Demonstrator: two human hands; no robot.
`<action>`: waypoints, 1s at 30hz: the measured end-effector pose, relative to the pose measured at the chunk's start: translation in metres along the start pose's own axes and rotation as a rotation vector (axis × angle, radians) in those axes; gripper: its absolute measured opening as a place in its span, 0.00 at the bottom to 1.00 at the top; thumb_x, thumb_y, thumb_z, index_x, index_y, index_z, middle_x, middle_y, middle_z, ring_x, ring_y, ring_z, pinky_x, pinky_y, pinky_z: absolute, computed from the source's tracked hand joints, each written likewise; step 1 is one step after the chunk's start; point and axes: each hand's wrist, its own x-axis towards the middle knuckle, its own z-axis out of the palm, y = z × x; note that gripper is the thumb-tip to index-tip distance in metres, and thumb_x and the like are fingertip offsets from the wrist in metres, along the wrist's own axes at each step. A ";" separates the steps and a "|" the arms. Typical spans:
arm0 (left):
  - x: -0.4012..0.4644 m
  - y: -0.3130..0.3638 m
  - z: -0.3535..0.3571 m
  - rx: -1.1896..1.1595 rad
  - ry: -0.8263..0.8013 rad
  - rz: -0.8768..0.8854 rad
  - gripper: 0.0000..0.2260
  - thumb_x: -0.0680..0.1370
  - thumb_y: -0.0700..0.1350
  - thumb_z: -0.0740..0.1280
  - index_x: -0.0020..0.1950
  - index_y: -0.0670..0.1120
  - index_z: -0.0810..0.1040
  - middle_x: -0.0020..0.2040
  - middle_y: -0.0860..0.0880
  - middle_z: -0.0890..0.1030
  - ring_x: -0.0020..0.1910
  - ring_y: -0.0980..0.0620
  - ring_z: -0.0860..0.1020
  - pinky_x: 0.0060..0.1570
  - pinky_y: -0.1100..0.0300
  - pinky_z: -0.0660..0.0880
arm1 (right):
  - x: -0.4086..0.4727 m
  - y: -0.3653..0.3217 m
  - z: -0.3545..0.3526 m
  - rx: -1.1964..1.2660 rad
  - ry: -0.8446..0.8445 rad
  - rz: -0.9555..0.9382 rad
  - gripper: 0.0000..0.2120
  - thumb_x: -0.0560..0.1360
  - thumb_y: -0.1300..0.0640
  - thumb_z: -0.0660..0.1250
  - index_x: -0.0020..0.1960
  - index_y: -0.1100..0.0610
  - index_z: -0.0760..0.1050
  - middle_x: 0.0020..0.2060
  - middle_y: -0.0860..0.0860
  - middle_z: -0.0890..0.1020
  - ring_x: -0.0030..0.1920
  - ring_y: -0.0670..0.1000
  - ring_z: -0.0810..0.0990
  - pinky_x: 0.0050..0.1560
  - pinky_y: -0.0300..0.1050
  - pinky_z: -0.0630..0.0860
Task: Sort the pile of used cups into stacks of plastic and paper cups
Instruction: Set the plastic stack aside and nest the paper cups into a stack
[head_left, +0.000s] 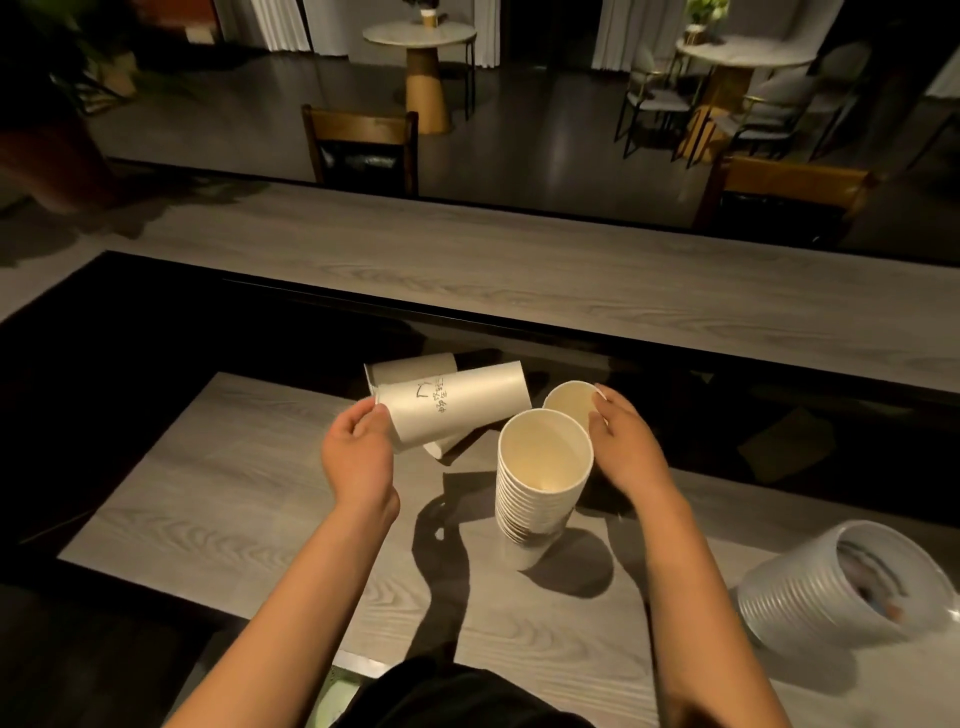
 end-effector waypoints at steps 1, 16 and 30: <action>-0.003 0.008 0.002 -0.023 0.008 0.016 0.12 0.78 0.40 0.70 0.61 0.46 0.80 0.54 0.49 0.84 0.53 0.51 0.82 0.45 0.59 0.81 | -0.002 -0.003 -0.003 -0.002 0.023 -0.011 0.21 0.86 0.56 0.56 0.78 0.53 0.66 0.78 0.47 0.66 0.73 0.53 0.69 0.69 0.46 0.65; -0.086 0.106 0.006 0.048 -0.288 1.000 0.14 0.77 0.37 0.65 0.51 0.57 0.77 0.48 0.58 0.79 0.48 0.56 0.80 0.47 0.67 0.75 | -0.029 -0.035 -0.041 0.051 0.346 -0.065 0.17 0.82 0.62 0.62 0.69 0.60 0.78 0.72 0.51 0.74 0.71 0.56 0.72 0.70 0.48 0.68; -0.103 0.088 0.016 0.337 -0.597 1.511 0.07 0.78 0.37 0.68 0.53 0.48 0.77 0.49 0.52 0.79 0.49 0.49 0.76 0.47 0.55 0.76 | -0.052 -0.064 -0.082 0.205 0.665 -0.245 0.16 0.80 0.65 0.62 0.60 0.55 0.84 0.61 0.50 0.82 0.64 0.52 0.77 0.65 0.50 0.75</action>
